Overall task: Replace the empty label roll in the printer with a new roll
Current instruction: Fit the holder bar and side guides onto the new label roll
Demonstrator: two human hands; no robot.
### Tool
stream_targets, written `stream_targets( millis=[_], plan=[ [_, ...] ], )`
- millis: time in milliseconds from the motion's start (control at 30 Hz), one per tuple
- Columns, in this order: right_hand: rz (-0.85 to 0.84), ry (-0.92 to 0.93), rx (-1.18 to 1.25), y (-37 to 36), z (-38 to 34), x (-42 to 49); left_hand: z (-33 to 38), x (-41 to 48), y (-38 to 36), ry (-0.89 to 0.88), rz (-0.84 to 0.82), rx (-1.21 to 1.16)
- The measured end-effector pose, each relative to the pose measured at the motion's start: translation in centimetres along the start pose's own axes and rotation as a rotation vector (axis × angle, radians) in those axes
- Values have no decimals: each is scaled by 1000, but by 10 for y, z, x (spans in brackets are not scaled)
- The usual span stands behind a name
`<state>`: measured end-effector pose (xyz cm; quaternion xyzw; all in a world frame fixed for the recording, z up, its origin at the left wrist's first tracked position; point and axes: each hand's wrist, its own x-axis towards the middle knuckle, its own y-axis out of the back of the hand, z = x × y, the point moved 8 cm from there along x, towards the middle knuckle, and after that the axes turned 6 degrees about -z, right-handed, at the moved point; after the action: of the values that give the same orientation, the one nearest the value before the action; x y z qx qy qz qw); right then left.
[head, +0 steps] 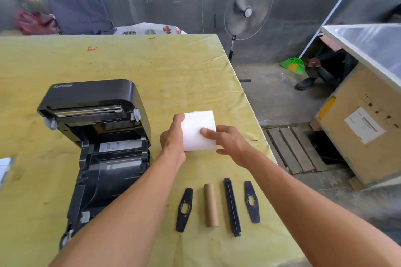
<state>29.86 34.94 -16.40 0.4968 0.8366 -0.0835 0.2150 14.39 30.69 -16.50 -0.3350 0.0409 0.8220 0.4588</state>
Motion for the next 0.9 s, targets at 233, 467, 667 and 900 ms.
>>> stream_targets(
  millis=[233,467,667,900],
  plan=[
    [171,16,191,-13,-16,-38,21,-39,12,-141,-168,141],
    [235,84,164,-23,-21,-79,17,-71,23,-201,-243,205],
    [231,70,26,-28,-15,-95,0,-80,32,-196,-149,161],
    [318,7,-72,8,9,-82,-5,-70,35,-186,-76,39]
  ],
)
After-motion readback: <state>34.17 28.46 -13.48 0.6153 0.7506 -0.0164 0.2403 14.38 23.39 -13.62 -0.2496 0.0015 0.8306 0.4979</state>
